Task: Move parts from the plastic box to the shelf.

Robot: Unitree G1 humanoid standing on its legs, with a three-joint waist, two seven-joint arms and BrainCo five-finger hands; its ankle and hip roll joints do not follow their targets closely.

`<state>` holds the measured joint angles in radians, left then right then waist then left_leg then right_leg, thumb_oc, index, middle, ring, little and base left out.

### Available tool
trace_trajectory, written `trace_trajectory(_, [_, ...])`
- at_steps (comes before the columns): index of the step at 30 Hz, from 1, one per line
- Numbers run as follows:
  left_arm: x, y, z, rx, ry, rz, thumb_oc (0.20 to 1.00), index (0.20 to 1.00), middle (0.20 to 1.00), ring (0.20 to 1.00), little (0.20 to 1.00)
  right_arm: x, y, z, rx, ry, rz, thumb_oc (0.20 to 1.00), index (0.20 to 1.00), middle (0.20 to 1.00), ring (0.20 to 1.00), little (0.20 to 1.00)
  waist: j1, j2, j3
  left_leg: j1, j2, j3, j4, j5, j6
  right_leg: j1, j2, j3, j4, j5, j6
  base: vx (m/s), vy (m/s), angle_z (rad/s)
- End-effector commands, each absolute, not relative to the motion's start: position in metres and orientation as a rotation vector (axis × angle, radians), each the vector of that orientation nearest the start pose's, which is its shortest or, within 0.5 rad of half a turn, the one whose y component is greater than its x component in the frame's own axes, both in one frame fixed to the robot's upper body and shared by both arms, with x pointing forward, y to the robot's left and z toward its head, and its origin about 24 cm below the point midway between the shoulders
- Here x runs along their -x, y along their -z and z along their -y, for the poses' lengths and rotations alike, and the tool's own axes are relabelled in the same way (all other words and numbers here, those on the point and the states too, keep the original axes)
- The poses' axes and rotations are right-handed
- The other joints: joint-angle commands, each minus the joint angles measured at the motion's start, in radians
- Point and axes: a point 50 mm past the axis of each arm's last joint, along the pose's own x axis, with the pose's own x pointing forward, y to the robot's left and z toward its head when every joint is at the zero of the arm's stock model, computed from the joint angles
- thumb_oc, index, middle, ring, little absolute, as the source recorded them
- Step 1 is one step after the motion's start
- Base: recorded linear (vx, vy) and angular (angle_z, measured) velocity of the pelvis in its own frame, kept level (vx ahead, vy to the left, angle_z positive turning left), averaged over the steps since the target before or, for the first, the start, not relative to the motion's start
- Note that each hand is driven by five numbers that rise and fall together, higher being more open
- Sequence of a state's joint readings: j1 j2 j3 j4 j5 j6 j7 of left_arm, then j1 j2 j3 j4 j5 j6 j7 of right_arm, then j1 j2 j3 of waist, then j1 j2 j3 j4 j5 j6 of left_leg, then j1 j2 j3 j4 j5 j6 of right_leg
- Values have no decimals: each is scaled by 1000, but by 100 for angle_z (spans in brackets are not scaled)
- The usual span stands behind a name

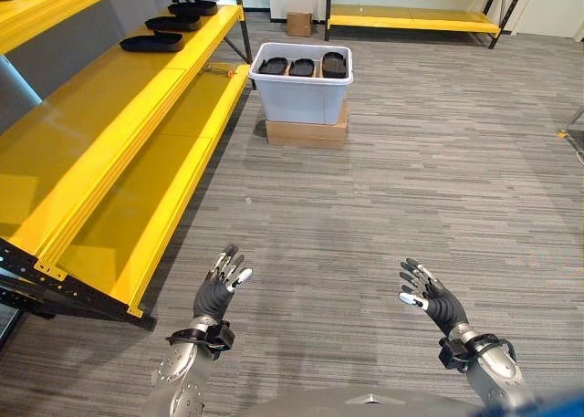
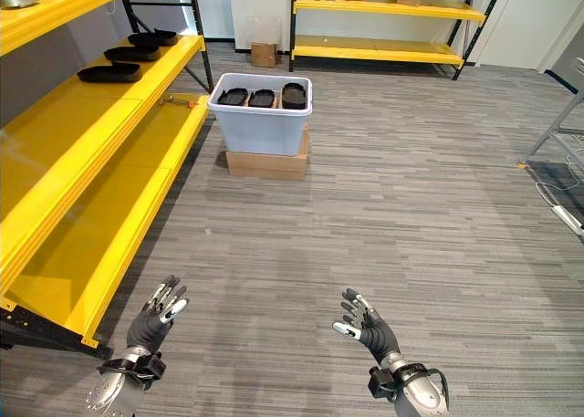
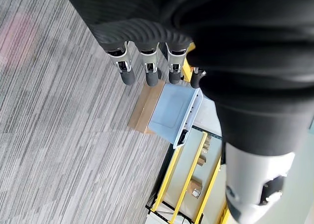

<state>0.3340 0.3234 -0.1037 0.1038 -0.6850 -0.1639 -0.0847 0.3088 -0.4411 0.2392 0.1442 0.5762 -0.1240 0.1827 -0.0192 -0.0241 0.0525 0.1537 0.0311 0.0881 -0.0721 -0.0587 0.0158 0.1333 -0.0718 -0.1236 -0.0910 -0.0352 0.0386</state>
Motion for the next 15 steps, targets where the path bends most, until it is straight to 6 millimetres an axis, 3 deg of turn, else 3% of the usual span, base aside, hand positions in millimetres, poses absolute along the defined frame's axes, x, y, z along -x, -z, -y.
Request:
trace_trajectory(1, [-172, 12, -232, 294, -71, -173, 1000, 1000, 1000, 1000, 1000, -173, 27, 204, -211, -193, -310, 1000, 1000, 1000, 1000, 1000, -1, -30, -57, -63, 85, -21, 24, 39, -59, -36, -113, 40, 68, 40, 87, 0, 0, 0])
trace_trajectory(15, [-171, 12, -233, 252, -61, -180, 1000, 1000, 1000, 1000, 1000, -173, 29, 202, -218, -195, -318, 1000, 1000, 1000, 1000, 1000, -3, -28, -61, -58, 81, -17, 19, 37, -53, -45, -116, 55, 72, 42, 91, 0, 0, 0])
